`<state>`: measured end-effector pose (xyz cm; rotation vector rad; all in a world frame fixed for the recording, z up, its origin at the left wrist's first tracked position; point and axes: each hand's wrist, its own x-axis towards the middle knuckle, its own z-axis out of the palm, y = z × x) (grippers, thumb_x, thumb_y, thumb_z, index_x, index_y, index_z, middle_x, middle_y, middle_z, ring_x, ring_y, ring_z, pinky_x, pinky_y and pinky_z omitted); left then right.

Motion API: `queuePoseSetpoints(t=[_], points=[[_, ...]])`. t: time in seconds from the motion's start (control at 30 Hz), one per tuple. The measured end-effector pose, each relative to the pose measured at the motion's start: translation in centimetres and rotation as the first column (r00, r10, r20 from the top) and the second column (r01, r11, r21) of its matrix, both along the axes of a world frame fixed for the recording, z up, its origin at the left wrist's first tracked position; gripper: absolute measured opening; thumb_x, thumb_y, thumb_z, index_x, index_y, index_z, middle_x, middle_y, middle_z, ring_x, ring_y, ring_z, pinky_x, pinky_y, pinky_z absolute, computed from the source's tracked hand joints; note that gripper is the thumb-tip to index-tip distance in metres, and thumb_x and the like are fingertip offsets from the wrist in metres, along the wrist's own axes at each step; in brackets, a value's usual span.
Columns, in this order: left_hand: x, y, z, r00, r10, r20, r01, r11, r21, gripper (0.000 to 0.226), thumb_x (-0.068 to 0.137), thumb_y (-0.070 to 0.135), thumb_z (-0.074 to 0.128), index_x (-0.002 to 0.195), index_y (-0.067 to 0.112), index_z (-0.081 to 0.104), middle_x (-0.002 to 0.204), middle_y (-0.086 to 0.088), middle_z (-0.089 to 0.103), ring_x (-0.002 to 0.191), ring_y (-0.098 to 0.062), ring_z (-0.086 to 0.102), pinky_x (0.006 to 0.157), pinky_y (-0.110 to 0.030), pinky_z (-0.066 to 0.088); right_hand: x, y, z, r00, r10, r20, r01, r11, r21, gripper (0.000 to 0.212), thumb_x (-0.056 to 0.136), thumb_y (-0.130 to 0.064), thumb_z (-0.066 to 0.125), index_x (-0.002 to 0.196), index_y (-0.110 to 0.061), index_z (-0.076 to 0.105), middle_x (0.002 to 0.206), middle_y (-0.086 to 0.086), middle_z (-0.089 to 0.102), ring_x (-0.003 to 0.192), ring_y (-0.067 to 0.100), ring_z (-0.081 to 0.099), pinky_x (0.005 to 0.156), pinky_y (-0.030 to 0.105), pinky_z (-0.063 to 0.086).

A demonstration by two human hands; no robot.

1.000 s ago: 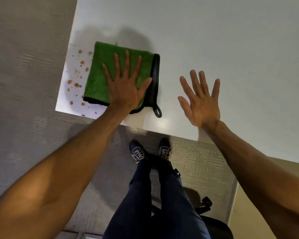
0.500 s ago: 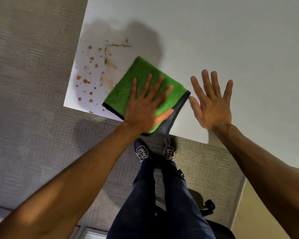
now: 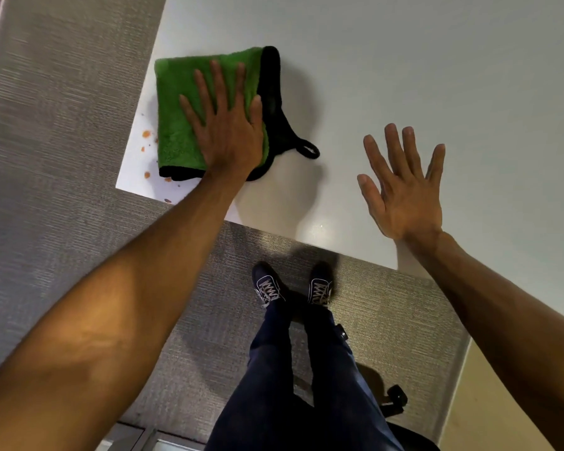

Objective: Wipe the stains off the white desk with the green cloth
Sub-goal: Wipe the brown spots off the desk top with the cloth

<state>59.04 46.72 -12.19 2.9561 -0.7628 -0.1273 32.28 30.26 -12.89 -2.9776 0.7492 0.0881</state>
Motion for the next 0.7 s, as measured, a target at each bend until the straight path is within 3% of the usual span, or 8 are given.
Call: queuePoseSetpoints(t=[0.4, 0.57, 0.7], points=[[-1.5, 4.4, 0.8, 0.998, -0.03, -0.048, 0.032, 0.999, 0.044, 0.057, 0.107, 0.039, 0.015, 0.159, 0.015, 0.009, 0.167, -0.008, 0.009, 0.154, -0.031, 0.006, 0.124, -0.052, 0.006, 0.9, 0.2, 0.4, 1.0, -0.004, -0.007, 0.004, 1.0, -0.027, 0.068, 0.108, -0.061, 0.011, 0.168, -0.029, 0.008, 0.177, 0.007, 0.005, 0.163, 0.032, 0.008, 0.124, 0.073, 0.009], [-2.9, 6.1, 1.1, 0.978, -0.194, -0.081, 0.193, 0.981, -0.014, 0.055, 0.108, 0.035, 0.016, 0.157, 0.008, 0.014, 0.166, -0.013, 0.011, 0.154, -0.033, 0.006, 0.126, -0.049, 0.007, 8.2, -1.0, 0.3, 0.998, 0.055, 0.043, -0.055, 0.998, 0.004, 0.069, 0.108, -0.06, 0.01, 0.168, -0.026, 0.011, 0.176, 0.011, 0.009, 0.163, 0.035, 0.011, 0.123, 0.073, 0.008], [-2.1, 5.5, 1.2, 0.971, -0.222, -0.083, 0.221, 0.975, -0.02, 0.056, 0.108, 0.035, 0.016, 0.157, 0.007, 0.015, 0.166, -0.013, 0.012, 0.154, -0.033, 0.005, 0.125, -0.05, 0.007, 14.3, -2.0, -0.2, 0.99, 0.121, 0.071, -0.123, 0.992, 0.036, 0.067, 0.107, -0.06, 0.009, 0.167, -0.031, 0.005, 0.176, 0.009, 0.004, 0.164, 0.033, 0.005, 0.123, 0.075, 0.007]])
